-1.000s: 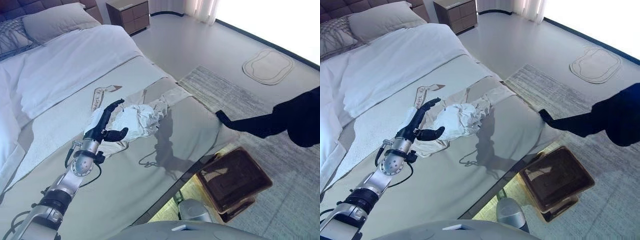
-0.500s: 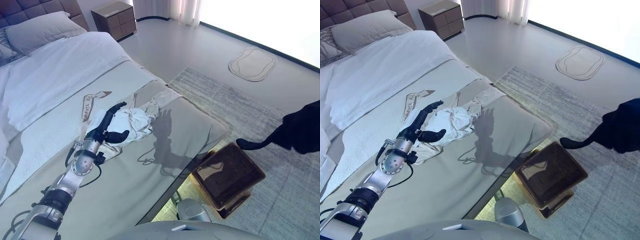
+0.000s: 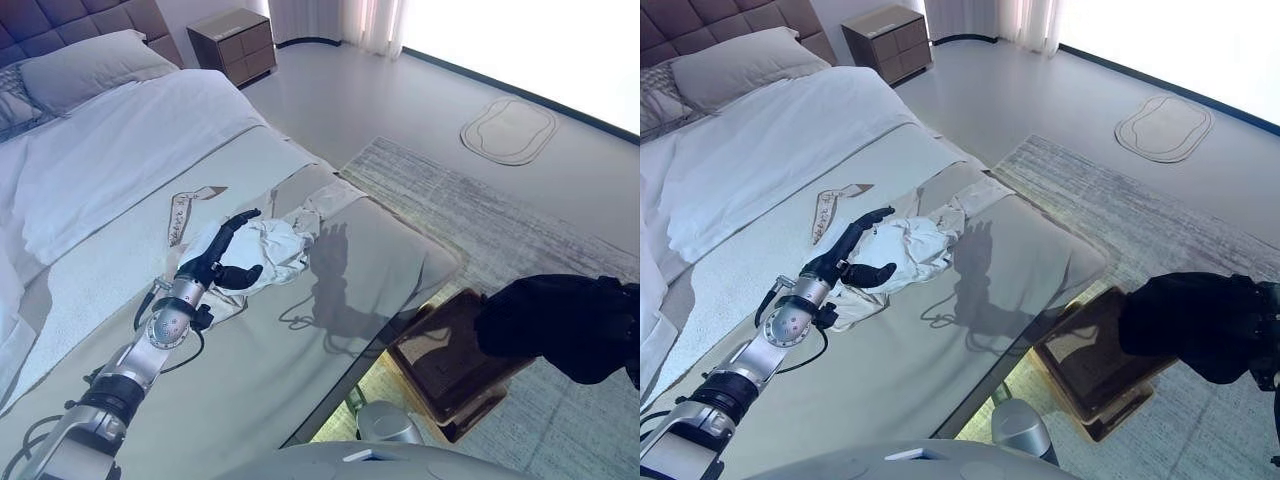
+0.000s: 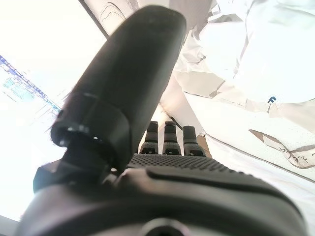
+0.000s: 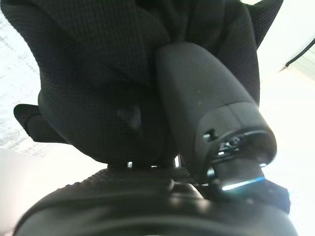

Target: Pick up the clothes from the bed and place them into the basket

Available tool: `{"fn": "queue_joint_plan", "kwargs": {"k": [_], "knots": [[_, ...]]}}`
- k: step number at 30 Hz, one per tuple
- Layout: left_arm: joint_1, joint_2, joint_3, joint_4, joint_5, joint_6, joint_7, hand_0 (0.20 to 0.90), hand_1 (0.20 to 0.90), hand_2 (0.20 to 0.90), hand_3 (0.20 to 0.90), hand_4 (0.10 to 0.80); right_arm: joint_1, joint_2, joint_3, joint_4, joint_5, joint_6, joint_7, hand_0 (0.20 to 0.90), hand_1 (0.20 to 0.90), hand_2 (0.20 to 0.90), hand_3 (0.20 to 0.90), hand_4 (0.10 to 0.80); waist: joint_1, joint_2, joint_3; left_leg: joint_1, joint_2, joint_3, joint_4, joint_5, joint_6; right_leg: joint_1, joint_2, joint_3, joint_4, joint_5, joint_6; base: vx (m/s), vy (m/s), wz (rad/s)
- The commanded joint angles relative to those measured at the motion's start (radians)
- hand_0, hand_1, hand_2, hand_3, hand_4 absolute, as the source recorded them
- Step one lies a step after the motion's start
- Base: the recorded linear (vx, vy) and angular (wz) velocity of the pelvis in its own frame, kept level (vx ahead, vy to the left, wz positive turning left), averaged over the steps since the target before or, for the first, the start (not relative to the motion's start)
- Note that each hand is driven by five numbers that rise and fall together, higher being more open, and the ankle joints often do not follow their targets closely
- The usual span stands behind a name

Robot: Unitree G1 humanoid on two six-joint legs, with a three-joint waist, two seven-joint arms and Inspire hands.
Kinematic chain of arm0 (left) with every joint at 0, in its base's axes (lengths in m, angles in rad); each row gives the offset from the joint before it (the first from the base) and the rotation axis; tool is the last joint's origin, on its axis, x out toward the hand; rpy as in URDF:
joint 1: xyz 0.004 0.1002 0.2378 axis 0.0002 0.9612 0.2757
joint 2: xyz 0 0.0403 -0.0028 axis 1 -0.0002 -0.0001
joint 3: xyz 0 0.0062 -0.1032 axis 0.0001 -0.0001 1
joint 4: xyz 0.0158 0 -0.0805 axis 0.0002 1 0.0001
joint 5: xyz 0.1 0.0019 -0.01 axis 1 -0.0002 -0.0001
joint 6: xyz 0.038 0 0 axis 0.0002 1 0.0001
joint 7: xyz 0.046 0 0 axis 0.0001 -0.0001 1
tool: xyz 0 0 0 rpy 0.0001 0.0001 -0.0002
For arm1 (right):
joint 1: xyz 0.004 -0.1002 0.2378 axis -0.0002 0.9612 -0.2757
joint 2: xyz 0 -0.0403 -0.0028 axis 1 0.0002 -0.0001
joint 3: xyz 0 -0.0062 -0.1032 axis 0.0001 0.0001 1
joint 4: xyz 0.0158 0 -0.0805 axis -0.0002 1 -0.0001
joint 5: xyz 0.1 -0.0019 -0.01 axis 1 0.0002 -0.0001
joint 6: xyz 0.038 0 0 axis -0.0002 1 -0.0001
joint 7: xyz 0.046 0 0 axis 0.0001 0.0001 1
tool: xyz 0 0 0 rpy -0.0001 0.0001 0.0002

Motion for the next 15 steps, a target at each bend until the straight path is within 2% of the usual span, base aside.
{"fn": "queue_joint_plan", "kwargs": {"k": [1, 10, 11, 15], "knots": [[-0.138, 0.034, 0.012, -0.038, -0.058, -0.050, 0.028, 0.900, 0.900, 0.900, 0.900, 0.800, -0.135, -0.070, -0.045, -0.006, 0.002, -0.091, -0.034, 0.300, 0.300, 0.300, 0.200, 0.100, 0.023, -0.009, -0.037, 0.040, 0.005, -0.020, 0.148, -0.181, 0.027, -0.006, -0.004, -0.066, 0.068, -0.023, 0.050, 0.000, 0.000, 0.00], [-0.157, 0.012, -0.015, -0.054, -0.044, -0.036, 0.043, 0.900, 0.900, 0.900, 0.900, 0.800, -0.136, 0.035, 0.072, 0.116, -0.015, -0.071, -0.032, 0.300, 0.300, 0.300, 0.200, 0.100, 0.029, -0.010, -0.029, 0.042, 0.005, -0.017, 0.148, -0.182, 0.033, -0.010, -0.009, -0.073, 0.066, -0.018, 0.051, -0.007, 0.001, 0.00], [-0.161, 0.011, -0.024, -0.056, -0.046, -0.033, 0.045, 0.900, 0.900, 0.900, 0.900, 0.800, -0.144, 0.047, 0.095, 0.150, -0.024, -0.070, -0.020, 0.900, 0.900, 0.900, 0.900, 0.800, 0.033, -0.009, -0.029, 0.044, 0.004, -0.020, 0.148, -0.182, 0.034, -0.007, -0.009, -0.074, 0.065, -0.018, 0.051, 0.000, 0.000, 0.00], [-0.168, 0.008, -0.034, -0.057, -0.051, -0.030, 0.043, 0.900, 0.900, 0.900, 0.900, 0.800, -0.158, 0.062, 0.125, 0.194, -0.026, -0.062, 0.001, 0.900, 0.900, 0.900, 0.900, 0.800, 0.039, -0.010, -0.029, 0.047, 0.005, -0.023, 0.147, -0.181, 0.033, -0.003, -0.011, -0.075, 0.064, -0.017, 0.050, 0.004, -0.001, 0.01]]}}
